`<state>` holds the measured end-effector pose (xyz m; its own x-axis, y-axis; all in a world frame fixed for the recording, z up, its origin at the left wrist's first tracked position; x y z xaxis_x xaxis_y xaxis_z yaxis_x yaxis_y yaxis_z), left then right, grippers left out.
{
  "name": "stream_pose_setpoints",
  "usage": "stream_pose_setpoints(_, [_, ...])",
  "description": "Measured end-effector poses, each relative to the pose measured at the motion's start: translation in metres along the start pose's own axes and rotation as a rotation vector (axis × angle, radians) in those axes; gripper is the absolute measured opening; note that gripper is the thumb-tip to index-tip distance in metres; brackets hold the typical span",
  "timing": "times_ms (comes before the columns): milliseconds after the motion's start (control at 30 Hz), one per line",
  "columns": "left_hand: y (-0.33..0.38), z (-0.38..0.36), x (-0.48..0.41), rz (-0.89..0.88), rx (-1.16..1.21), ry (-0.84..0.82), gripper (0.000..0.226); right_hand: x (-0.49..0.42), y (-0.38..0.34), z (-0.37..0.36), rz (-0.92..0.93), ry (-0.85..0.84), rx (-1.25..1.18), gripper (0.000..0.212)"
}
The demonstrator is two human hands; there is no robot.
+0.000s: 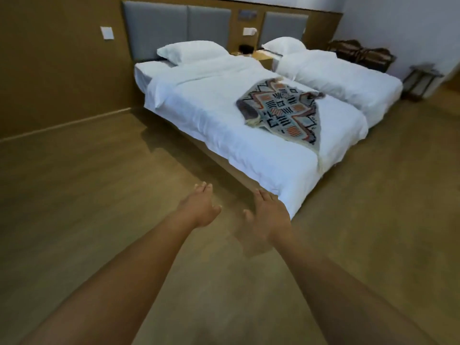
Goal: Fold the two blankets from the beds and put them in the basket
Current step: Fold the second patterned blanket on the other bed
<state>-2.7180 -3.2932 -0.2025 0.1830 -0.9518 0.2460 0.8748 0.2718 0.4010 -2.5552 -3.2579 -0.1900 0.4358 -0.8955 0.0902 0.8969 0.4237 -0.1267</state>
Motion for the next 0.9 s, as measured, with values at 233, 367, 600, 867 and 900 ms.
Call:
stream_pose_setpoints(233, [0.083, 0.002, -0.114, -0.086, -0.057, -0.001, 0.074, -0.079, 0.095, 0.024, -0.097, 0.023, -0.037, 0.065])
stream_pose_setpoints(367, [0.106, 0.013, -0.197, -0.125, -0.081, -0.010, 0.073, -0.151, 0.126, 0.034, -0.104, 0.033, -0.055, 0.065])
stream_pose_setpoints(600, [0.136, 0.060, -0.353, -0.161, -0.137, -0.027, 0.071, -0.283, 0.170, 0.063, -0.132, 0.031, -0.058, 0.066])
stream_pose_setpoints(867, [0.161, 0.081, -0.507, -0.173, -0.169, -0.066, 0.069, -0.438, 0.213, 0.076, -0.122, 0.026, -0.096, 0.066])
stream_pose_setpoints(900, [0.163, 0.081, -0.528, -0.167, -0.166, -0.071, 0.069, -0.461, 0.220, 0.075, -0.116, 0.024, -0.102, 0.065])
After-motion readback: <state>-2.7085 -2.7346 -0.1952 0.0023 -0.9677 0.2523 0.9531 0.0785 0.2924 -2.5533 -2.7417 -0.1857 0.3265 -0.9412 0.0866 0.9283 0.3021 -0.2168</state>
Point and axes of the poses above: each hand's wrist, its own x-axis away from the middle knuckle, its own z-axis out of the back of the hand, y = z × x, the point moved 6 cm from there along -x, towards the middle knuckle, and after that the axes turned 2 degrees about x, right-handed, at the moved point
